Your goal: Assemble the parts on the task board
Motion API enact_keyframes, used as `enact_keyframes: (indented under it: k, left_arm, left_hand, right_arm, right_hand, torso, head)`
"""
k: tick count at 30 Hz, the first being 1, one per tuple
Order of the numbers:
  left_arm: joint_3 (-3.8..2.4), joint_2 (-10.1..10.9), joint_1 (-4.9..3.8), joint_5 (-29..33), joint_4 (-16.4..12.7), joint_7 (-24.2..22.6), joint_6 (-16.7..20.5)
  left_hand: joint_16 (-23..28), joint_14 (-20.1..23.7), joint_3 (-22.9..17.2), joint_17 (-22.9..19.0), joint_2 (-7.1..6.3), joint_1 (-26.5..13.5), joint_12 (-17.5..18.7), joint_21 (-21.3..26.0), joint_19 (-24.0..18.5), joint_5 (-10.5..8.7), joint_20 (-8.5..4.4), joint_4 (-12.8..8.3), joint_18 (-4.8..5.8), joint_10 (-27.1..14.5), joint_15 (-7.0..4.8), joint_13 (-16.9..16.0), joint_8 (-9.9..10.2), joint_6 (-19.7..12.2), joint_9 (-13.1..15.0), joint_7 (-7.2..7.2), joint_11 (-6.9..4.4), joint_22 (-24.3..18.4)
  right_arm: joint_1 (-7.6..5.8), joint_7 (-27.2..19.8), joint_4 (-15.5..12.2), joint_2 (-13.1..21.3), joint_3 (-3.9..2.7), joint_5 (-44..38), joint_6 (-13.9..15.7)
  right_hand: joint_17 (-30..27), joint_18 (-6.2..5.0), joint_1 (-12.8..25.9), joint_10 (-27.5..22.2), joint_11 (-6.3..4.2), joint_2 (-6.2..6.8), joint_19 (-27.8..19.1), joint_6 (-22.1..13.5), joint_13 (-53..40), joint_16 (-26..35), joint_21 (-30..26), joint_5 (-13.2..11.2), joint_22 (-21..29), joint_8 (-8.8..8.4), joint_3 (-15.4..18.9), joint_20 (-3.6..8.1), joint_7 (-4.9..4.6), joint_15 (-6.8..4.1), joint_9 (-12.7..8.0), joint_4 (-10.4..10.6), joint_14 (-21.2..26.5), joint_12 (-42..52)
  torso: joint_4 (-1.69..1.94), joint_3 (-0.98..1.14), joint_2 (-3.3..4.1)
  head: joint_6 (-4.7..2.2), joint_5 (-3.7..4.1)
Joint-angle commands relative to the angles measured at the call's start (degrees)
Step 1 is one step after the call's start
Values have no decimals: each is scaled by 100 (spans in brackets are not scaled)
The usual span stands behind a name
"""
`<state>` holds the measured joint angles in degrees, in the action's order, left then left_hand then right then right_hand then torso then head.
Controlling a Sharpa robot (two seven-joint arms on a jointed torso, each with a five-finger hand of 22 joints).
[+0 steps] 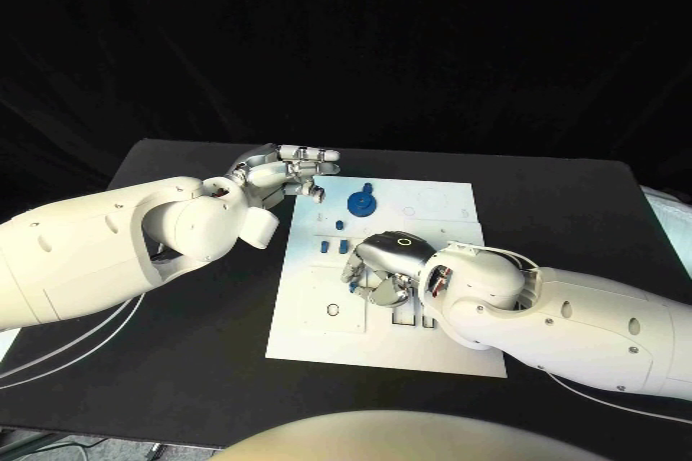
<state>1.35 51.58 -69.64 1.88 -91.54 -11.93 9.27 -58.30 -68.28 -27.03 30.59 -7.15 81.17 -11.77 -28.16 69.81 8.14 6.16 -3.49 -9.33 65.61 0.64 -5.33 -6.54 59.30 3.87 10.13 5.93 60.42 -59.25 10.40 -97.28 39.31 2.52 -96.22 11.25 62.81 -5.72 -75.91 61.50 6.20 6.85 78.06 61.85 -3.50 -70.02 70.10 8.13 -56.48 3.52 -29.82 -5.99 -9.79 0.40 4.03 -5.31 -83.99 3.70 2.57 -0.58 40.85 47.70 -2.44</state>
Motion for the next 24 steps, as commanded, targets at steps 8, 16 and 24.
enact_keyframes:
  k: [8, 16, 24]
  left_arm:
    - [-4, -4, -2, -27, 8, 66, -113]
    - [-3, 4, -2, -27, 33, 76, -118]
    - [-3, 1, -1, -27, 37, 74, -121]
  left_hand:
    - [34, 42, 14, -16, 26, -24, -38, 19, -40, 12, -1, -19, -98, -72, 19, -1, 27, -24, -9, 46, 12, -7]
    - [36, 47, 15, -19, 26, -25, -40, 22, -44, 11, 1, -22, -98, -78, 21, -1, 28, -28, -9, 47, 13, -8]
    - [41, 60, 15, -27, 31, -18, -50, 27, -54, 9, 4, -32, -99, -85, 23, -2, 27, -31, -7, 47, 14, -9]
  right_arm:
    - [13, -33, -71, 130, 8, 10, 337]
    - [-116, 45, -564, 723, -63, 136, 460]
    - [-484, 381, -771, 1426, -97, 95, 191]
  right_hand:
    - [-35, -122, -53, -500, 74, 56, -119, -357, -11, -12, -186, 9, 266, -2, 234, -67, -47, 87, -29, -63, -142, 17]
    - [-99, -117, -101, -349, 66, 4, -96, -315, -32, 21, -169, 68, 240, 21, 283, -73, -58, 83, -12, -84, -123, 147]
    - [-121, -115, 2, -303, -14, 109, -74, -379, -13, 23, -157, 45, 219, 4, 479, -55, 79, 33, -20, -41, -118, 197]
  torso:
    - [0, 5, 3]
    - [-13, 3, -4]
    - [-13, -2, 2]
  head:
    - [-6, 11]
    - [-44, 36]
    - [-116, 143]
